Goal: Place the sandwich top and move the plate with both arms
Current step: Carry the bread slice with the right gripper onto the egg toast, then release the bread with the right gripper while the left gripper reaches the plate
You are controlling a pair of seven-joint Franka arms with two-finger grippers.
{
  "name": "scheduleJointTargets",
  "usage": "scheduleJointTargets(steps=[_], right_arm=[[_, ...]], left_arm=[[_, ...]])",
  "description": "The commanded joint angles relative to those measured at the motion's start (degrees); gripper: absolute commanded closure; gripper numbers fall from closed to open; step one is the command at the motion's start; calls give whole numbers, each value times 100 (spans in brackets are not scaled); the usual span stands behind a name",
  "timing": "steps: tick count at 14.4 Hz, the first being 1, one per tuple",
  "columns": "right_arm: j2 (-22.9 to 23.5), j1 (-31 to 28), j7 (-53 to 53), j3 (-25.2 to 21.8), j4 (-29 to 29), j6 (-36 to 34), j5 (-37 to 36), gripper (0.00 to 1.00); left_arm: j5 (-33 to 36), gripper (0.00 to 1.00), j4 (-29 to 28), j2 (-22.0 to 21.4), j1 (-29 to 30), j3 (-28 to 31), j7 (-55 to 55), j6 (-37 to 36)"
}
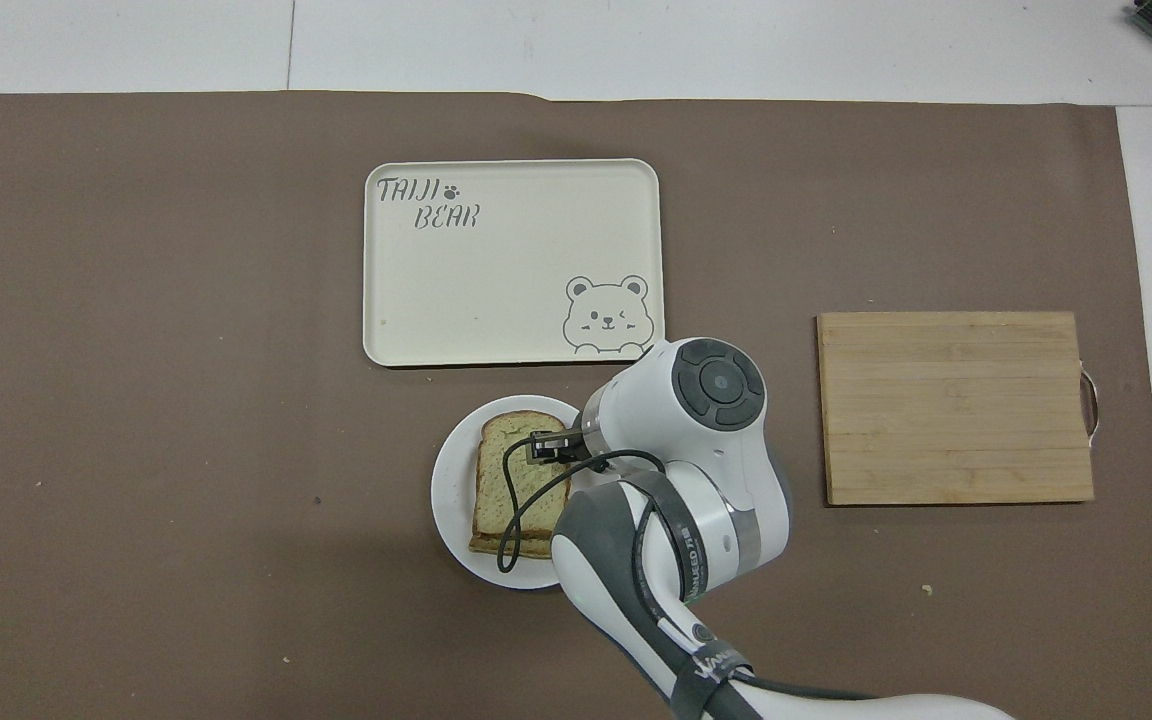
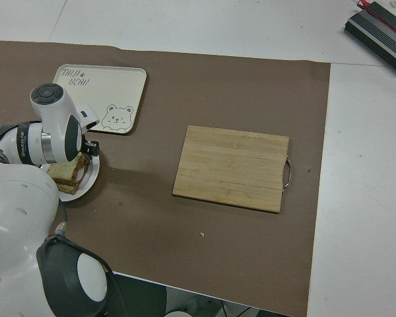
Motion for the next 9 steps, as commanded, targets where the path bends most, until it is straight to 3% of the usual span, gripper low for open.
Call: scheduleJointTargets(steps=[1, 4, 9], right_arm=[[-364, -375, -123, -2, -17, -51, -573, 0], [-663, -876, -167, 7, 36, -331, -864, 0], [-901, -1553, -404, 7, 308, -1236, -1313, 0]], left_arm=[[-482, 0, -631, -331, 20, 12, 16, 106], [-1089, 0, -1394, -497, 11, 12, 16, 412], [-2258, 0, -3468, -972, -391, -14, 104, 2080]])
